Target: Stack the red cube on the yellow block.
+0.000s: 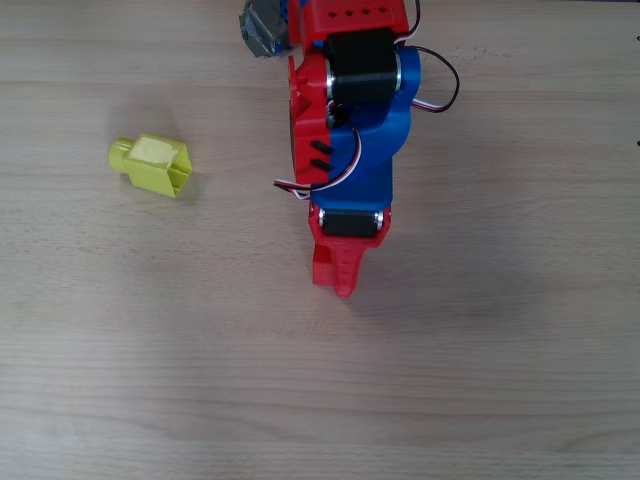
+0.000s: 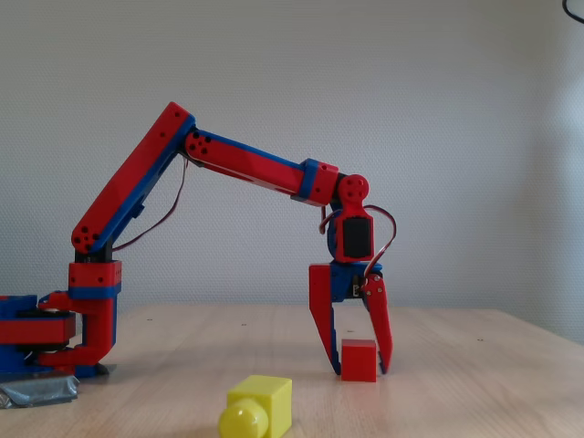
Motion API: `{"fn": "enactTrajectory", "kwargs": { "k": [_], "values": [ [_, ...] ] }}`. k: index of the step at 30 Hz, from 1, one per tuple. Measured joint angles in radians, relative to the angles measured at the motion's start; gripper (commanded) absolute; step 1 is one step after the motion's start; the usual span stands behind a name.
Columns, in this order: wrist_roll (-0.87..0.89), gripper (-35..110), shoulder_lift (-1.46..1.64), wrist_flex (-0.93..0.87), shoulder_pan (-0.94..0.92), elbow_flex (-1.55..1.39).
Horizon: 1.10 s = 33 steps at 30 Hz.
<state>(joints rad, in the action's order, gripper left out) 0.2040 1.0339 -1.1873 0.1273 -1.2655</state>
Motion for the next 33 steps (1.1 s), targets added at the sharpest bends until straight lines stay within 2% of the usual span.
{"fn": "enactTrajectory", "kwargs": {
  "k": [4, 16, 22, 33],
  "values": [
    [-0.002, 11, 0.0, 0.008, 0.0, 0.0],
    [0.014, 7, 0.026, 0.021, 0.0, -0.02],
    [0.078, 8, 0.256, 0.071, -0.011, -0.169],
    [0.098, 8, 0.603, 0.046, -0.16, -0.388]
  ]
}}
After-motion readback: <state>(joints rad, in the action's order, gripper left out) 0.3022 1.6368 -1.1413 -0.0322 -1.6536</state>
